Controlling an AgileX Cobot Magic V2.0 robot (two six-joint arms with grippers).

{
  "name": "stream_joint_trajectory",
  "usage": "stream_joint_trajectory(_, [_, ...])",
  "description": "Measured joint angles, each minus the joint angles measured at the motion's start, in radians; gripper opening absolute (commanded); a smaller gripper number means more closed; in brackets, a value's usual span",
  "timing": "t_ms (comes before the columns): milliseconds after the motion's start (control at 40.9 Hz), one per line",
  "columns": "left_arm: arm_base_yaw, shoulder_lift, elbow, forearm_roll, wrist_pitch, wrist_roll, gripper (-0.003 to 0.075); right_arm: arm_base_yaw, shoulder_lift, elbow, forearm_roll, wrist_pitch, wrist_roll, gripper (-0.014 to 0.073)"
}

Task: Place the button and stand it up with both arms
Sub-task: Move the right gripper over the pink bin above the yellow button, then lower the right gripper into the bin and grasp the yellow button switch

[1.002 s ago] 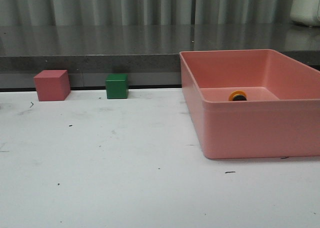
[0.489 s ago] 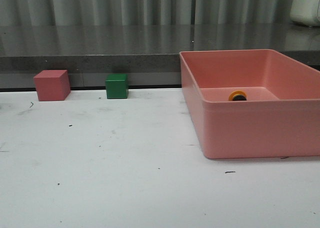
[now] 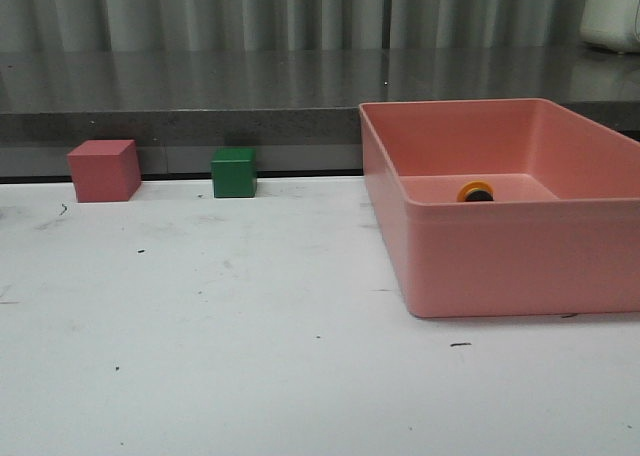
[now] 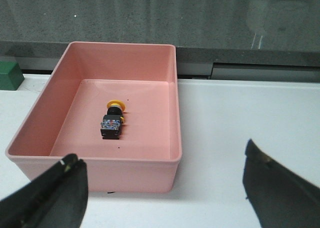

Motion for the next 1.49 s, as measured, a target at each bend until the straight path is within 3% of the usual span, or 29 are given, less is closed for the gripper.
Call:
stream_joint_trajectory(391, [0.0,0.0,0.0,0.0,0.0,0.0,0.032,0.0,0.026,0.002,0.0,0.006,0.0,0.0645])
stream_joint_trajectory(562, [0.0,0.0,0.0,0.0,0.0,0.0,0.0283,0.0,0.118,-0.072,0.0,0.074,0.0,0.0645])
stream_joint_trajectory(782, [0.0,0.0,0.0,0.0,0.0,0.0,0.0234,0.009,0.296,-0.211,0.0,0.209,0.0,0.0645])
stream_joint_trajectory(1100, [0.0,0.0,0.0,0.0,0.0,0.0,0.0158,0.133,0.595,-0.43,0.003,0.363,0.0,0.0645])
stream_joint_trajectory(1491, [0.0,0.0,0.0,0.0,0.0,0.0,0.0059,0.204,1.009,-0.696,0.014,0.436,0.0,0.0645])
